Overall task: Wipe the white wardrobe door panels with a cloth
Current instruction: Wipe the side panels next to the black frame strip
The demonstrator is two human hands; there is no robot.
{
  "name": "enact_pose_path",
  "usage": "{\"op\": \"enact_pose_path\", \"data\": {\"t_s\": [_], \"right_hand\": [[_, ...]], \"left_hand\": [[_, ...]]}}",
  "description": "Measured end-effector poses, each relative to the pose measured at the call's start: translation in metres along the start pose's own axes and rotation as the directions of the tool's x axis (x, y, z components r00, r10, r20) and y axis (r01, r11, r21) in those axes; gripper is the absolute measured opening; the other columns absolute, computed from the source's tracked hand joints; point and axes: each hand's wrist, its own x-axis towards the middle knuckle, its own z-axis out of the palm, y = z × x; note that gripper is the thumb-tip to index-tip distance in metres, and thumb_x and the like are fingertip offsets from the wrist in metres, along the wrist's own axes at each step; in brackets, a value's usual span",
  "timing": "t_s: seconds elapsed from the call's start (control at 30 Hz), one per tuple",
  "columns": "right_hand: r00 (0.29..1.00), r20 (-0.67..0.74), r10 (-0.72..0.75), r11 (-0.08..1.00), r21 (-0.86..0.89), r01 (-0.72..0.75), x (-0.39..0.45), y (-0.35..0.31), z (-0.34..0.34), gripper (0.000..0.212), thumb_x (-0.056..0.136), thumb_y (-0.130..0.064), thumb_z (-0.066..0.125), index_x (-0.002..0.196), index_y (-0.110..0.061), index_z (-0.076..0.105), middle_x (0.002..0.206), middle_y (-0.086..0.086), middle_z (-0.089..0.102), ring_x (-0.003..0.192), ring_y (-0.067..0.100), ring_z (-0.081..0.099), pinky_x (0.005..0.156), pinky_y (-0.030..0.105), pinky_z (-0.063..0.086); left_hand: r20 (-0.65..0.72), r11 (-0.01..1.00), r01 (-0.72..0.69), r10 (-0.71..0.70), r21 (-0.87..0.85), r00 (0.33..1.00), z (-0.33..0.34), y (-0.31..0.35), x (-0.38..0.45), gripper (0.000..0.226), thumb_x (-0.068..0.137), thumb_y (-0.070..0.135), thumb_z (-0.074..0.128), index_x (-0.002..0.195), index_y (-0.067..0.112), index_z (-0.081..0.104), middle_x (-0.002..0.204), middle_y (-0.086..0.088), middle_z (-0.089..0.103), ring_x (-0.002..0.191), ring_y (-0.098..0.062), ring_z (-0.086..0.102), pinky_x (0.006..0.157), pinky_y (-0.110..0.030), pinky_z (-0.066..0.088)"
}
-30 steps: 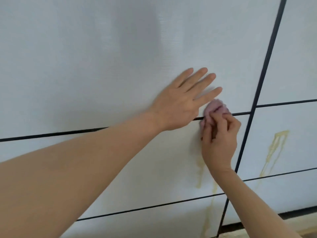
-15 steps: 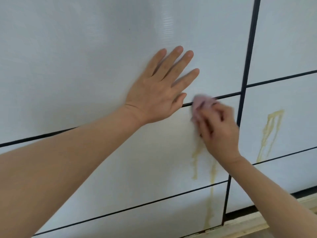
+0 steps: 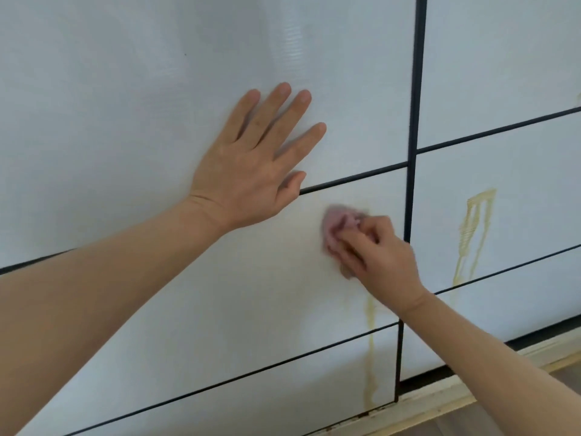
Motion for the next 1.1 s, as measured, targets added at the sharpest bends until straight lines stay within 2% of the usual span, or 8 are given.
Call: {"op": "enact_pose_path", "data": {"t_s": [0.1,0.2,0.33,0.47,0.6,0.8,0.93,1.1], "right_hand": [[0.983,-0.168,0.075,0.995,-0.048,-0.084,0.010,0.010,0.001,0.018,0.091,-0.026,0.064,0.105,-0.026,0.052,0.103,-0.003,0.045,0.080,0.027,0.059,0.056,0.027,0.043],[0.980,0.158,0.118,0.992,-0.057,-0.110,-0.060,0.007,0.026,0.025,0.089,-0.036,0.057,0.112,-0.029,0.056,0.102,-0.009,0.050,0.080,0.028,0.066,0.061,0.020,0.046],[0.915,0.388,-0.111,0.990,-0.033,0.134,-0.127,0.012,0.041,0.070,0.048,0.004,0.089,0.102,-0.025,0.055,0.096,0.004,0.042,0.060,0.025,0.055,0.039,0.026,0.043],[0.999,0.023,0.042,0.999,-0.024,-0.042,-0.047,0.009,0.017,0.030,0.084,-0.010,0.068,0.106,-0.027,0.058,0.101,0.010,0.051,0.086,0.031,0.059,0.055,0.029,0.050],[0.948,-0.243,0.204,0.979,0.026,-0.204,0.027,0.006,-0.009,0.027,0.086,0.001,0.070,0.099,-0.021,0.061,0.110,0.014,0.048,0.116,0.028,0.050,0.071,0.032,0.046],[0.973,0.144,0.179,0.982,-0.082,-0.169,-0.085,0.004,0.012,0.019,0.083,-0.006,0.070,0.098,-0.016,0.066,0.110,0.008,0.048,0.088,0.035,0.061,0.048,0.034,0.052],[0.886,0.461,-0.053,0.996,-0.035,0.078,-0.101,0.022,0.005,0.047,0.056,0.014,0.083,0.091,-0.015,0.071,0.099,0.011,0.053,0.077,0.034,0.060,0.038,0.032,0.048],[0.993,0.119,0.024,0.998,-0.057,-0.017,-0.006,0.017,-0.032,0.021,0.086,0.000,0.068,0.103,-0.013,0.071,0.110,0.010,0.054,0.092,0.033,0.059,0.055,0.034,0.048]], "left_hand": [[0.001,1.000,0.007,-0.007,-0.002,1.000,-0.002,-0.001,-0.002,0.055,0.101,0.036,0.041,0.153,0.017,0.042,0.158,-0.019,0.035,0.147,-0.042,0.032,0.118,-0.059,0.027],[0.007,1.000,0.015,-0.015,-0.004,1.000,-0.002,-0.001,-0.001,0.055,0.101,0.036,0.042,0.152,0.017,0.043,0.158,-0.019,0.035,0.146,-0.041,0.033,0.118,-0.059,0.027],[0.010,1.000,0.000,0.000,-0.020,1.000,-0.003,-0.001,-0.002,0.055,0.100,0.034,0.041,0.153,0.017,0.042,0.159,-0.019,0.034,0.147,-0.041,0.032,0.119,-0.059,0.026],[0.028,0.999,-0.019,0.020,-0.033,0.999,-0.002,-0.001,-0.002,0.055,0.102,0.034,0.038,0.154,0.016,0.039,0.159,-0.020,0.033,0.147,-0.044,0.031,0.118,-0.061,0.026],[0.035,0.999,-0.007,0.008,-0.053,0.999,-0.002,-0.002,-0.001,0.054,0.104,0.033,0.036,0.156,0.017,0.035,0.159,-0.019,0.033,0.146,-0.043,0.032,0.120,-0.059,0.025],[0.125,0.986,0.146,-0.135,-0.081,0.983,-0.014,0.027,0.004,0.055,0.101,0.035,0.043,0.154,0.021,0.039,0.154,-0.027,0.037,0.142,-0.056,0.029,0.113,-0.072,0.022],[0.111,1.000,0.012,-0.010,-0.017,0.994,-0.016,0.048,0.014,0.057,0.103,0.032,0.042,0.157,0.023,0.029,0.162,-0.021,0.026,0.147,-0.052,0.023,0.116,-0.070,0.013],[0.219,0.999,-0.034,0.026,0.036,0.975,-0.012,0.031,-0.011,0.061,0.107,0.045,0.028,0.161,0.024,0.012,0.168,-0.012,0.008,0.153,-0.041,0.008,0.120,-0.058,-0.006]]}}
